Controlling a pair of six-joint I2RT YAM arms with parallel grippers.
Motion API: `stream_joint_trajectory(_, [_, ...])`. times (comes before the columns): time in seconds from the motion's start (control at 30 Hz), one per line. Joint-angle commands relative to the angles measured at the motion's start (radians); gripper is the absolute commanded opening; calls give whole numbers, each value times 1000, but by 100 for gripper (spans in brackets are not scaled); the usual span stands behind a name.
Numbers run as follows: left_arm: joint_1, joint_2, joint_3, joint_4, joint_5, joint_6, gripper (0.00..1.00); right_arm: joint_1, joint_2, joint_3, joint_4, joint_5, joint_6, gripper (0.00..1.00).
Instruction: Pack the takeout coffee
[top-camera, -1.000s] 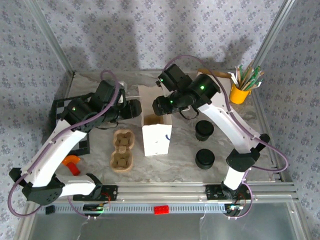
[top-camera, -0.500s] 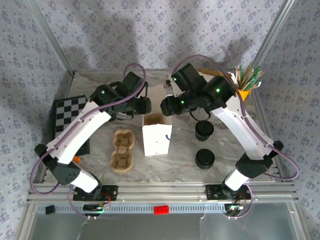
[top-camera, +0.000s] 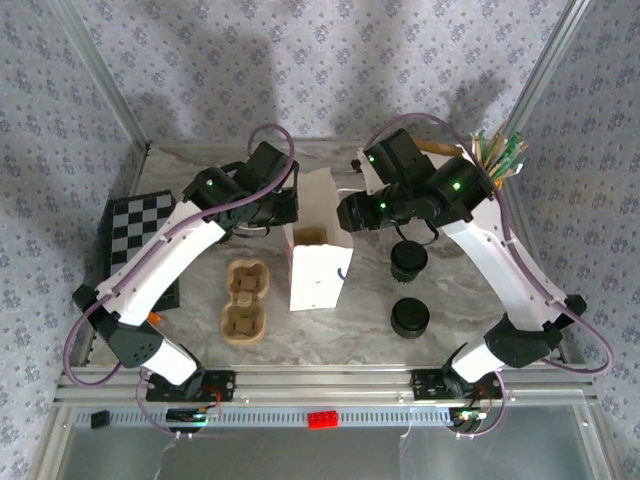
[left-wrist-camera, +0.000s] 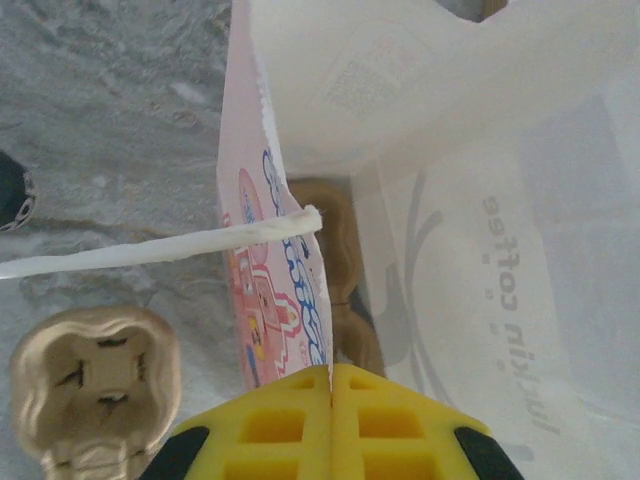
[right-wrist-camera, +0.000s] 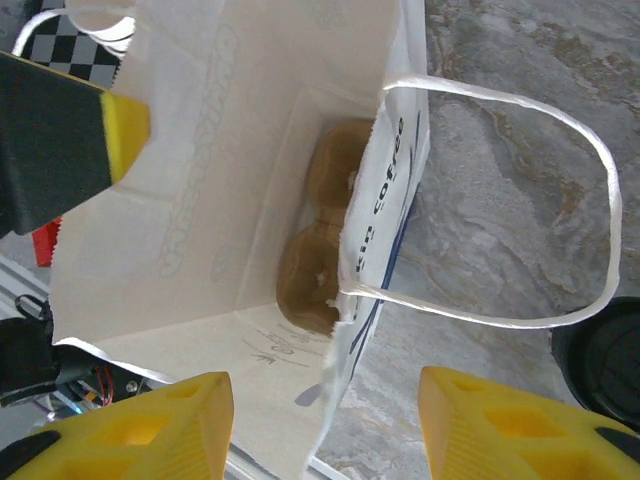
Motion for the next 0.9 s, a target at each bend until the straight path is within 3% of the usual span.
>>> stream_joint_trajectory(0.0, [6, -32, -25, 113, 1, -49, 0, -26, -34, -14, -28, 35, -2, 55])
stream_joint_trajectory(0.4, [99, -39, -107, 368, 147, -90, 0, -145, -44, -31, -65, 38, -15, 58])
stream_joint_trajectory(0.7, [168, -25, -156, 378, 224, -88, 0, -201, -30, -28, -83, 33, -29, 62])
stream_joint_trajectory(0.87, [180, -14, -108, 317, 247, -21, 27, -214, -28, -28, -114, 57, -28, 66])
